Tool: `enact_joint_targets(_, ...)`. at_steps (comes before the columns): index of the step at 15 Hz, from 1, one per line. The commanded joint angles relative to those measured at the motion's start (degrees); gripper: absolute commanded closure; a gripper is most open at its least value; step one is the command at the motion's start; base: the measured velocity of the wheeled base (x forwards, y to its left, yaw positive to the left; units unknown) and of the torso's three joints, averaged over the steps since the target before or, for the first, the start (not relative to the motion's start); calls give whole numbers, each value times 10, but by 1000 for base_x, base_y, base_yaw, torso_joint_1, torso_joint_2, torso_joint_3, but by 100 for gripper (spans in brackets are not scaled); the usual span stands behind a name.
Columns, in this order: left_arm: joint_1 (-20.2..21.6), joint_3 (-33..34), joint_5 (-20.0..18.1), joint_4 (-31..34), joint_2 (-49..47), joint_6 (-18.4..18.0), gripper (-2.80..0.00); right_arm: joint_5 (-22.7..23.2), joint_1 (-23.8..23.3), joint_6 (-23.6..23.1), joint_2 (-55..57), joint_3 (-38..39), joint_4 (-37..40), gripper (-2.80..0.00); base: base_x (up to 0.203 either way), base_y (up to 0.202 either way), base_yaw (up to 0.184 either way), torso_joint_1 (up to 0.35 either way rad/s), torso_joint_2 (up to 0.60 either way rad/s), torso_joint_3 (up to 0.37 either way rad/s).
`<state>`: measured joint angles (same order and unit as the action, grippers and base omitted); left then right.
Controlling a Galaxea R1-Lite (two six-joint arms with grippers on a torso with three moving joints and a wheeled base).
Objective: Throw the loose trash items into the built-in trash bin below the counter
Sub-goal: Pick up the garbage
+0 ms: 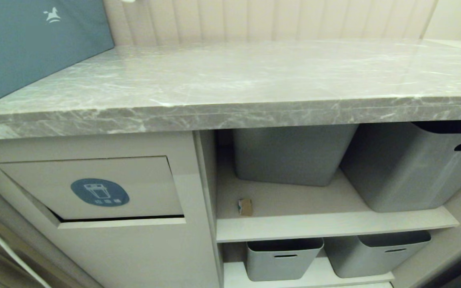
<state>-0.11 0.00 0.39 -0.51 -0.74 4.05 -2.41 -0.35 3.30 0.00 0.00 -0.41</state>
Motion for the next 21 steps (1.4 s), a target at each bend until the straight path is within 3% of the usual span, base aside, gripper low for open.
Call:
enact_joint_targets(1, 0, 2, 1, 1, 7, 1, -280, 0, 0, 0, 1, 1, 0, 0, 0, 0, 0, 0, 0, 0)
enact_joint_targets(2, 0, 2, 1, 0, 7, 6, -29, 0, 0, 0, 1, 1, 0, 0, 0, 0, 0, 0, 0, 0)
enact_joint_targets(3, 0, 2, 0, 0, 7, 3, 0, 0, 0, 0, 1, 1, 0, 0, 0, 0, 0, 0, 0, 0)
enact_joint_targets(14, 0, 2, -1, 0, 7, 0, 0, 0, 0, 0, 1, 1, 0, 0, 0, 0, 0, 0, 0, 0)
enact_joint_targets(21, 0, 2, 0, -1, 7, 1, 0, 0, 0, 0, 1, 1, 0, 0, 0, -179, 3, 3, 2, 1)
